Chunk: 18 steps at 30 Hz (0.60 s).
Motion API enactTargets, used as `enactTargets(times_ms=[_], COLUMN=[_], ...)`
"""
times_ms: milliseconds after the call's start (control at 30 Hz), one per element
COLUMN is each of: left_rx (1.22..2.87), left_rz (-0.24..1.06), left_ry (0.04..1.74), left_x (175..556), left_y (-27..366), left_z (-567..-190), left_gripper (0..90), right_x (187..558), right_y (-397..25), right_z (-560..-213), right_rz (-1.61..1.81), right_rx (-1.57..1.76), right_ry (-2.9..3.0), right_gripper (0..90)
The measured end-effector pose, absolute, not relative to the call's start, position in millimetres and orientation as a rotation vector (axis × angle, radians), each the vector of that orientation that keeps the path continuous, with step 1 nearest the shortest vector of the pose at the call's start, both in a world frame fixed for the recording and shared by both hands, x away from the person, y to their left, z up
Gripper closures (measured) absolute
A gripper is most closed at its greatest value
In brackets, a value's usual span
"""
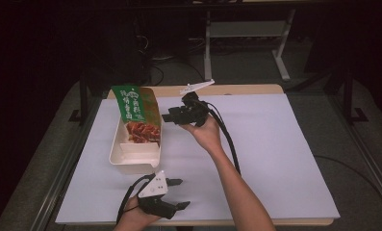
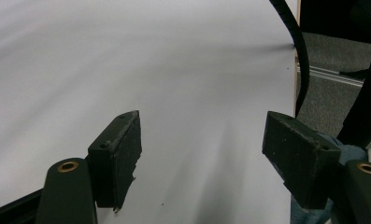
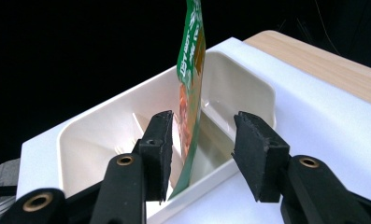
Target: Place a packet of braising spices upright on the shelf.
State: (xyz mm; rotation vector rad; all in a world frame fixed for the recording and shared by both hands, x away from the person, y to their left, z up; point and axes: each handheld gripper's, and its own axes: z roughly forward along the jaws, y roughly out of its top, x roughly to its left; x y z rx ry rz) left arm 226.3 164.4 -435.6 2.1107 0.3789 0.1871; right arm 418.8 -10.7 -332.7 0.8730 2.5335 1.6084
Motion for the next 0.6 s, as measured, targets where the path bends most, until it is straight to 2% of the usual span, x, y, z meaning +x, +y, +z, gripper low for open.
enactTargets(times_ms=[600], left_rx=[2.108], left_rz=[0.186], left_ry=[0.393], left_x=[228], left_y=[165], left_z=[-436], left_gripper=[27.2], right_x=[408], right_y=[-48], right_z=[-335], right_rz=[1.616], right_rx=[0.912], right_ry=[2.518], right_gripper=[51.9])
